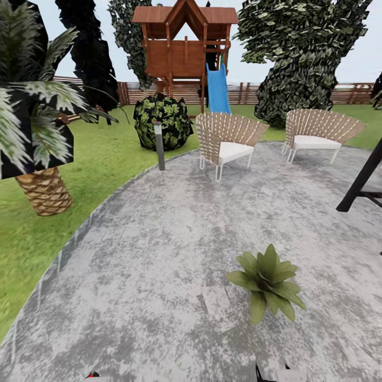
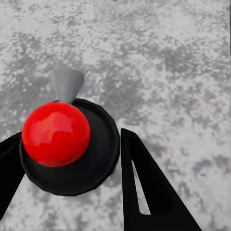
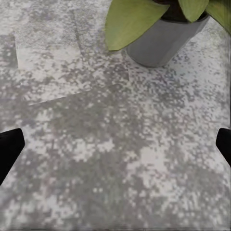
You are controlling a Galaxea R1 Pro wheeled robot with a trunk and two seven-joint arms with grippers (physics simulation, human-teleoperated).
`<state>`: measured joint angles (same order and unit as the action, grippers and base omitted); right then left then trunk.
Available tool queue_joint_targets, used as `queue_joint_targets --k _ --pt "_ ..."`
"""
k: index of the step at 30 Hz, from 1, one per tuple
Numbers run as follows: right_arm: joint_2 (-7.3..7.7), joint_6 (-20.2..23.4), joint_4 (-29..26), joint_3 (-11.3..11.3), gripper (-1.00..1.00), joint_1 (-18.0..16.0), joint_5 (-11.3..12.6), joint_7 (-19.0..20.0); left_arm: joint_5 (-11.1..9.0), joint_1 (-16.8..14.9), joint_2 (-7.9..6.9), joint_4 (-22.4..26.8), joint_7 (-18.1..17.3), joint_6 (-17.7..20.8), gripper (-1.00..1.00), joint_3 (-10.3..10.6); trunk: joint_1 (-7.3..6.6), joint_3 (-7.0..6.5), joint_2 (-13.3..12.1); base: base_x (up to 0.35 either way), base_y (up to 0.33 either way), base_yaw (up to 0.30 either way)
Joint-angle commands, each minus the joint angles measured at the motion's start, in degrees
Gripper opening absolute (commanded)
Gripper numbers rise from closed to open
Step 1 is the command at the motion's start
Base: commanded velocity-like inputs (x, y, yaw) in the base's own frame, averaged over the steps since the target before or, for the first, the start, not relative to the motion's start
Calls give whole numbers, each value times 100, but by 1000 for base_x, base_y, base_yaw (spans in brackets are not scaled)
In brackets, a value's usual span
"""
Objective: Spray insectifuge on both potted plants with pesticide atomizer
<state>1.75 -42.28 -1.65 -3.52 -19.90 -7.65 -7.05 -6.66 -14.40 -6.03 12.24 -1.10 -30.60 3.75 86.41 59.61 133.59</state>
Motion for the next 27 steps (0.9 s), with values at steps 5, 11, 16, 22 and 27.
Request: queue_joint_targets --k 5,11,16,22,27 --pt "-1 -9 7 -35 100 -5 -61 -30 -61 -1 -4 -2 -13 -14 -100 38 -1 5 2 0 191 -294" --pt "-6 -8 7 -35 100 -5 -61 -32 -63 -1 -4 -2 -13 -14 -100 38 -1 5 2 0 83 -294" --pt "-5 -8 7 -35 100 -5 -61 -29 -64 -1 -4 -2 -13 -14 -100 38 -1 5 2 0 4 -293" --pt "-8 -8 10 -35 100 -5 -61 -26 -64 -1 -4 -2 -13 -16 -100 38 -1 5 2 0 0 -286" --pt "-8 -8 12 -35 100 -5 -61 -26 -79 -1 -4 -2 -13 -16 -100 38 -1 5 2 0 60 -281"
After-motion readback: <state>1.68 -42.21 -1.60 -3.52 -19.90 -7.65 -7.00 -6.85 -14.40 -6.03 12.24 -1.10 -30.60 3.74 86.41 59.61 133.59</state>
